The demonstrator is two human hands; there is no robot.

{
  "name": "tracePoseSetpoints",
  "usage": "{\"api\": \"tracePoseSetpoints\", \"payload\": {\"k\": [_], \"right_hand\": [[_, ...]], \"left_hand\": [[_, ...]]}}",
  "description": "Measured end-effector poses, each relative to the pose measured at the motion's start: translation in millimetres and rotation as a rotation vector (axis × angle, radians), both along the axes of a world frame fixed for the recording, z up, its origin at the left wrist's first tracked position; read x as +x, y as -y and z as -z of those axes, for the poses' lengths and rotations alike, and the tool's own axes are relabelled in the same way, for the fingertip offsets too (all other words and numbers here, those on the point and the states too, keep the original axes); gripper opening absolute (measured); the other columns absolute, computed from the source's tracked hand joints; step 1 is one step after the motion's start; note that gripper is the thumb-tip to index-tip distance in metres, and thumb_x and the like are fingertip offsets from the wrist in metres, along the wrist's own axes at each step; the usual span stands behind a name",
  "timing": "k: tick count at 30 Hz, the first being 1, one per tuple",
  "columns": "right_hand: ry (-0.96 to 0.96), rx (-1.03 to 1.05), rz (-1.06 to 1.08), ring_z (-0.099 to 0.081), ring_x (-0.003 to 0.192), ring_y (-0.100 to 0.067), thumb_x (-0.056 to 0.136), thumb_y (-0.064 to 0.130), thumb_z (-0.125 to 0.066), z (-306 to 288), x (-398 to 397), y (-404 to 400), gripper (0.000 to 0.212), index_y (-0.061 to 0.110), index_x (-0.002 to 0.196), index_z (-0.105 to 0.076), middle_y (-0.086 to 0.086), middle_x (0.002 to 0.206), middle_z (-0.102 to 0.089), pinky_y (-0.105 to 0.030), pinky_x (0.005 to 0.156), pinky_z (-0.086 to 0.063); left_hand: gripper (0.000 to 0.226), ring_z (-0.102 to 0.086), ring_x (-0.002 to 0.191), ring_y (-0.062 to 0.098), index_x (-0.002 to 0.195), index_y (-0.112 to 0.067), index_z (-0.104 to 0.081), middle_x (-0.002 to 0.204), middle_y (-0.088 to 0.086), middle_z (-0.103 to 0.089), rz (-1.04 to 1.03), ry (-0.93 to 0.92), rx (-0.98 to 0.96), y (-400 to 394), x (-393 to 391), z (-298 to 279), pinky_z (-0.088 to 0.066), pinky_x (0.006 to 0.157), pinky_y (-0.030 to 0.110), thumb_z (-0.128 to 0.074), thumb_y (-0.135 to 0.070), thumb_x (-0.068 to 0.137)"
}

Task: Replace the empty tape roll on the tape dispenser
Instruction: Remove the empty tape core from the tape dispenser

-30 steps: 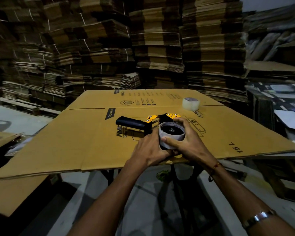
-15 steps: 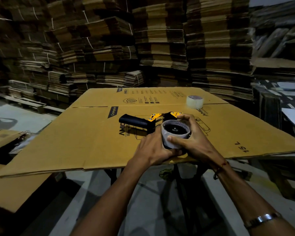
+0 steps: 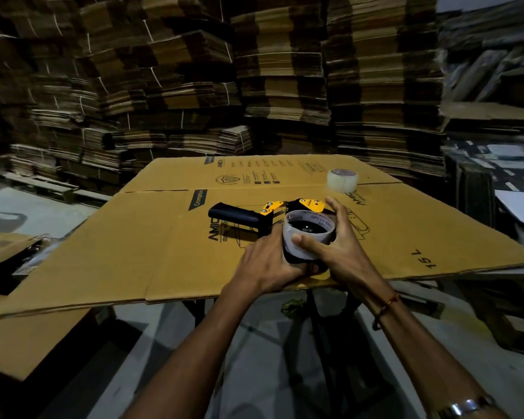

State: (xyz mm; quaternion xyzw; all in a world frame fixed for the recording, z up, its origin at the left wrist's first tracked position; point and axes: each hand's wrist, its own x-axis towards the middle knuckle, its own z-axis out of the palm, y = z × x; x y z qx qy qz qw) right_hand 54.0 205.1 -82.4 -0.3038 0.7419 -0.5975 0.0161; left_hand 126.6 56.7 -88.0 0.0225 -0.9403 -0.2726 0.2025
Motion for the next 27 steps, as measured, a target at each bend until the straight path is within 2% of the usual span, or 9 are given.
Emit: {"api": "tracePoseSetpoints", "payload": {"k": [3, 5, 7, 10, 13, 15, 17, 23, 27], "right_hand": [[0.064, 0.008, 0.002, -0.057, 0.124, -0.012, 0.065, 0.046, -0.088, -1.1, 2.6, 0.7, 0.107, 0.028, 0.151, -0.028, 0.017, 0.128, -0.056, -0.041, 0.107, -0.049], [0.072, 0.055, 0.005, -0.060, 0.120, -0.011, 0.065, 0.042, -0.092, -1.4, 2.7, 0.3, 0.094, 0.027, 0.142, -0.040, 0.015, 0.125, -0.060, -0.042, 0.104, -0.051], [0.066, 0.083, 0.018, -0.061, 0.118, -0.010, 0.058, 0.045, -0.092, -1.6, 2.0, -1.0, 0.092, 0.029, 0.136, -0.044, 0.011, 0.126, -0.062, -0.043, 0.102, -0.053], [-0.002, 0.140, 0.042, -0.061, 0.119, -0.010, 0.054, 0.053, -0.091, -3.4, 3.1, -1.9, 0.099, 0.034, 0.137, -0.042, 0.012, 0.129, -0.062, -0.042, 0.102, -0.053], [-0.085, 0.196, 0.063, -0.061, 0.119, -0.009, 0.056, 0.058, -0.089, -6.5, 3.7, -3.8, 0.096, 0.035, 0.137, -0.042, 0.013, 0.129, -0.062, -0.041, 0.102, -0.052], [-0.118, 0.220, 0.072, -0.061, 0.118, -0.009, 0.058, 0.058, -0.088, -8.4, 4.7, -5.5, 0.094, 0.035, 0.136, -0.043, 0.013, 0.128, -0.062, -0.040, 0.102, -0.052], [-0.140, 0.238, 0.085, -0.061, 0.117, -0.008, 0.059, 0.058, -0.087, -8.4, 5.7, -6.5, 0.090, 0.036, 0.135, -0.043, 0.014, 0.127, -0.062, -0.040, 0.101, -0.052], [-0.209, 0.283, 0.136, -0.061, 0.116, -0.013, 0.064, 0.057, -0.085, -10.3, 9.4, -3.4, 0.087, 0.033, 0.136, -0.043, 0.011, 0.129, -0.062, -0.038, 0.101, -0.052], [-0.266, 0.305, 0.212, -0.061, 0.116, -0.015, 0.067, 0.052, -0.085, -11.8, 15.4, 2.0, 0.087, 0.027, 0.138, -0.042, 0.006, 0.131, -0.062, -0.032, 0.098, -0.050]], "left_hand": [[0.086, -0.063, 0.102, 0.027, 0.134, -0.021, -0.038, 0.119, 0.001, -0.063, -0.002, 0.002, -0.001, 1.5, -1.3, 0.6, -0.039, 0.072, 0.033, -0.059, -0.072, 0.067], [0.087, -0.063, 0.101, 0.028, 0.135, -0.023, -0.038, 0.118, 0.000, -0.063, -0.002, 0.010, -0.002, 2.8, -2.8, 1.1, -0.040, 0.072, 0.033, -0.059, -0.073, 0.067], [0.083, -0.062, 0.098, 0.027, 0.132, -0.023, -0.039, 0.112, -0.002, -0.061, 0.001, 0.016, 0.005, 3.4, -2.3, -0.3, -0.038, 0.070, 0.033, -0.064, -0.071, 0.069], [0.077, -0.060, 0.096, 0.025, 0.131, -0.023, -0.040, 0.111, -0.003, -0.059, 0.000, 0.007, 0.013, 3.6, -0.8, -2.1, -0.035, 0.069, 0.031, -0.071, -0.064, 0.074], [0.085, -0.060, 0.095, 0.025, 0.135, -0.021, -0.038, 0.110, -0.005, -0.060, -0.005, 0.010, 0.021, 3.6, -1.2, -1.7, -0.039, 0.070, 0.033, -0.070, -0.067, 0.070], [0.096, -0.063, 0.101, 0.026, 0.140, -0.024, -0.035, 0.120, -0.003, -0.065, -0.012, 0.006, 0.021, 4.3, -3.0, 0.5, -0.049, 0.077, 0.037, -0.064, -0.075, 0.063], [0.100, -0.064, 0.103, 0.026, 0.142, -0.026, -0.034, 0.123, -0.002, -0.065, -0.010, 0.001, 0.021, 5.7, -4.3, 2.6, -0.051, 0.080, 0.038, -0.060, -0.078, 0.059], [0.097, -0.064, 0.100, 0.026, 0.141, -0.026, -0.035, 0.121, -0.001, -0.065, -0.006, -0.015, 0.004, 8.6, -7.9, 6.7, -0.051, 0.078, 0.037, -0.057, -0.076, 0.060], [0.095, -0.065, 0.096, 0.028, 0.140, -0.026, -0.035, 0.116, 0.000, -0.067, -0.020, -0.022, -0.005, 9.4, -8.4, 7.8, -0.052, 0.076, 0.040, -0.054, -0.077, 0.061]]}}
